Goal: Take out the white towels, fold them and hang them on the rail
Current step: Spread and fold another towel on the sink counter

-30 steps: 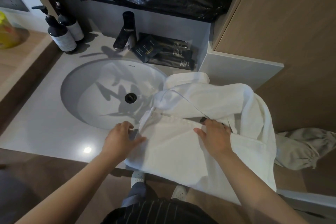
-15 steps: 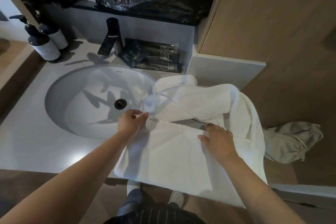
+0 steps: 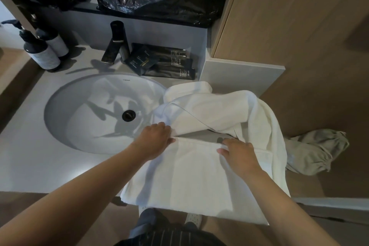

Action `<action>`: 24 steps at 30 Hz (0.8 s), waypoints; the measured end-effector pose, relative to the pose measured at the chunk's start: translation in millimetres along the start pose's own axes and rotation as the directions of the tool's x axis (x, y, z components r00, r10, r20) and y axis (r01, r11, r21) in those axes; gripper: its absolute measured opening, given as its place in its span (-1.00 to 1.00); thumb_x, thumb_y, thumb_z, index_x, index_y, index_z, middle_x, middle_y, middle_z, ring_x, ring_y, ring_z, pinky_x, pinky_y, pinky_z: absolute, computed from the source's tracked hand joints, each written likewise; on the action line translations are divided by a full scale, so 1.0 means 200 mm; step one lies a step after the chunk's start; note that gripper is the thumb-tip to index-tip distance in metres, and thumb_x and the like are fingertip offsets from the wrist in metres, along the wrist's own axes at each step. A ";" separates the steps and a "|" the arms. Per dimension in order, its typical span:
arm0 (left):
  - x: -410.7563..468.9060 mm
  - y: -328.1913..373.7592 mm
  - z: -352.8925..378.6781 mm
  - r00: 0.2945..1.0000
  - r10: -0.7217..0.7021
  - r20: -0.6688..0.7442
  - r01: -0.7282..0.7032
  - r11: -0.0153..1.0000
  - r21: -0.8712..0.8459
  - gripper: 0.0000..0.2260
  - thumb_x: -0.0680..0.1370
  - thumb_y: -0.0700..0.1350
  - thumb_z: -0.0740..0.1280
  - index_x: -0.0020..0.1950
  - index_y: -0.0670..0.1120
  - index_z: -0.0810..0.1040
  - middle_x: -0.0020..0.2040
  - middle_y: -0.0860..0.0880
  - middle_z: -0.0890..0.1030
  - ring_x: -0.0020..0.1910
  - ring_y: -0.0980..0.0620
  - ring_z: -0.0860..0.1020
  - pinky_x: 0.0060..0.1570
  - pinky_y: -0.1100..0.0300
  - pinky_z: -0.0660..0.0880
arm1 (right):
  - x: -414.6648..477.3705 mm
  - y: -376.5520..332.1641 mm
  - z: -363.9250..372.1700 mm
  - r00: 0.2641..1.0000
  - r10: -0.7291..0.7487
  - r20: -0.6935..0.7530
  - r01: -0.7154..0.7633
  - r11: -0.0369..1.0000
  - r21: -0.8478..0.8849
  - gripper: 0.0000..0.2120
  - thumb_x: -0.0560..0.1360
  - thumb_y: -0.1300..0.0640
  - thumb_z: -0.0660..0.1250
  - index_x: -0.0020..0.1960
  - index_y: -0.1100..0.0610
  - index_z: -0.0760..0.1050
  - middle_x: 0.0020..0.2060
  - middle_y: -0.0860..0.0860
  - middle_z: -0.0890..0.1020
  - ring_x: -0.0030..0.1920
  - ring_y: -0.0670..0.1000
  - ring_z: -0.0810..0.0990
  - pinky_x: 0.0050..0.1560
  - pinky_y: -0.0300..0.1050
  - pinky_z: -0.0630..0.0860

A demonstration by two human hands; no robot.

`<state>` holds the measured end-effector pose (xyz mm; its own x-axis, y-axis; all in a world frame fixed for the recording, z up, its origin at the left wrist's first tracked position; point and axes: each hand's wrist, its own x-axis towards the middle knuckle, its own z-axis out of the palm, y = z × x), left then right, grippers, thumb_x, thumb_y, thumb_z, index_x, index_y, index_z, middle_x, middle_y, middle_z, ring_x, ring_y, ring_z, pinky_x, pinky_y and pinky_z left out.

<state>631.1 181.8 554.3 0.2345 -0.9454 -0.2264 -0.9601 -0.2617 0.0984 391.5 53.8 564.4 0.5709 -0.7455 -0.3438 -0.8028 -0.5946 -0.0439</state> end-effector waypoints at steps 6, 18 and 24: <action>0.01 -0.02 -0.07 0.990 -0.074 0.119 0.101 0.966 -0.239 -0.74 0.59 -0.03 0.27 0.11 -0.21 0.49 0.08 -0.16 0.54 0.03 -0.19 0.56 0.02 0.04 0.46 | -0.03 0.03 -0.07 0.999 -0.012 0.048 0.005 0.987 0.160 -0.71 0.62 -0.04 0.22 0.23 0.11 0.49 0.14 0.03 0.62 0.14 0.06 0.57 0.10 -0.12 0.43; -0.09 -0.22 -0.75 0.978 0.117 -0.171 -0.165 0.940 -0.298 -0.85 0.55 -0.07 0.38 0.00 -0.15 0.61 -0.03 -0.07 0.52 -0.03 -0.05 0.50 0.02 0.11 0.42 | -0.05 0.01 -0.79 0.939 -0.214 -0.269 0.253 0.960 0.121 -0.81 0.55 -0.09 0.33 -0.01 0.02 0.57 -0.11 -0.02 0.65 -0.09 0.09 0.58 -0.21 -0.08 0.43; -0.05 -0.26 -1.13 0.894 0.106 -0.436 -0.220 0.950 -0.221 -0.90 0.57 -0.09 0.36 -0.05 -0.11 0.59 -0.14 0.05 0.46 -0.04 0.02 0.42 -0.04 0.11 0.38 | 0.07 -0.03 -1.22 0.816 -0.283 -0.505 0.332 0.943 0.009 -0.75 0.56 -0.09 0.32 0.09 0.06 0.59 -0.05 0.01 0.66 -0.03 0.09 0.55 -0.06 -0.04 0.42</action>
<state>713.1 161.2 771.0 0.1745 -0.9572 0.2309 -0.9301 -0.0832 0.3577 446.9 -26.7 789.0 0.7794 -0.5919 0.2055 -0.5688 -0.8060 -0.1639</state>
